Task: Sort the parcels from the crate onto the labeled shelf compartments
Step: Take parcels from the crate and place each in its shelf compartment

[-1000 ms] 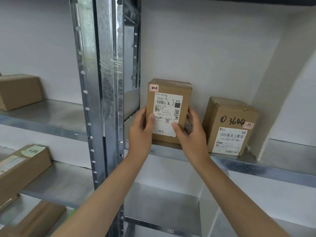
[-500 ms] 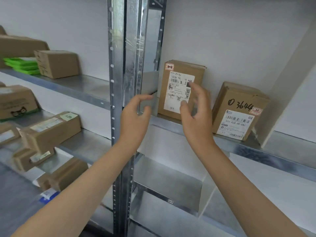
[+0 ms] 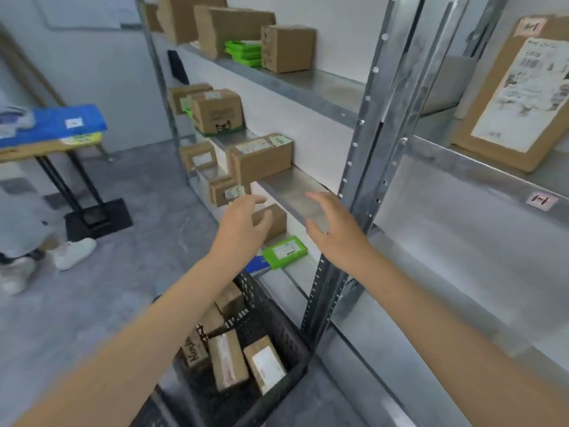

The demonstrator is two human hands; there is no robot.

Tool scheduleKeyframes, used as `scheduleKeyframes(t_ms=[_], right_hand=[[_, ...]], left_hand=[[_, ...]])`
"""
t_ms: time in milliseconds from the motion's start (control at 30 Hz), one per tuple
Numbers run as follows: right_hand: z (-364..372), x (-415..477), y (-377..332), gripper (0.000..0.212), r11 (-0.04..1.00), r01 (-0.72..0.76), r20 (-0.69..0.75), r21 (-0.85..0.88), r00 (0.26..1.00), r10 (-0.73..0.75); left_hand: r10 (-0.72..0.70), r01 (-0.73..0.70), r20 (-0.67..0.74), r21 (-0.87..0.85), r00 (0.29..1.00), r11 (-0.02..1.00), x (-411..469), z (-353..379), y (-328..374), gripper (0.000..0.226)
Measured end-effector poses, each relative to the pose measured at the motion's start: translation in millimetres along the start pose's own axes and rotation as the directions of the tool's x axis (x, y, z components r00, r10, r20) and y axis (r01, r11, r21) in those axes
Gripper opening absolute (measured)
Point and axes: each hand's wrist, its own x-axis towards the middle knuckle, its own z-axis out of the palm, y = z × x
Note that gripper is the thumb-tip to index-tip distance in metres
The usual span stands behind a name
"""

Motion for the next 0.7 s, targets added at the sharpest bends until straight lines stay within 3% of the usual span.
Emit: scheduleKeyframes(t_ms=[333,567,700], right_hand=[[140,67,16,0.048,0.999,-0.032,0.357,0.009,0.934,0.026],[228,74,42,0.048,0.991,-0.131,0.496,0.027,0.863,0.101],[268,67,73,0.047,0.973,-0.231,0.599,0.001,0.779,0.184]], left_hand=[[-0.253,0.250,0.047,0.054,0.966,0.967,-3,12,-132,0.035],[-0.454,0.450,0.109,0.061,0.884,0.891,-13,41,-204,0.034],[-0.519,0.517,0.175,0.063,0.836,0.854,-21,72,-239,0.027]])
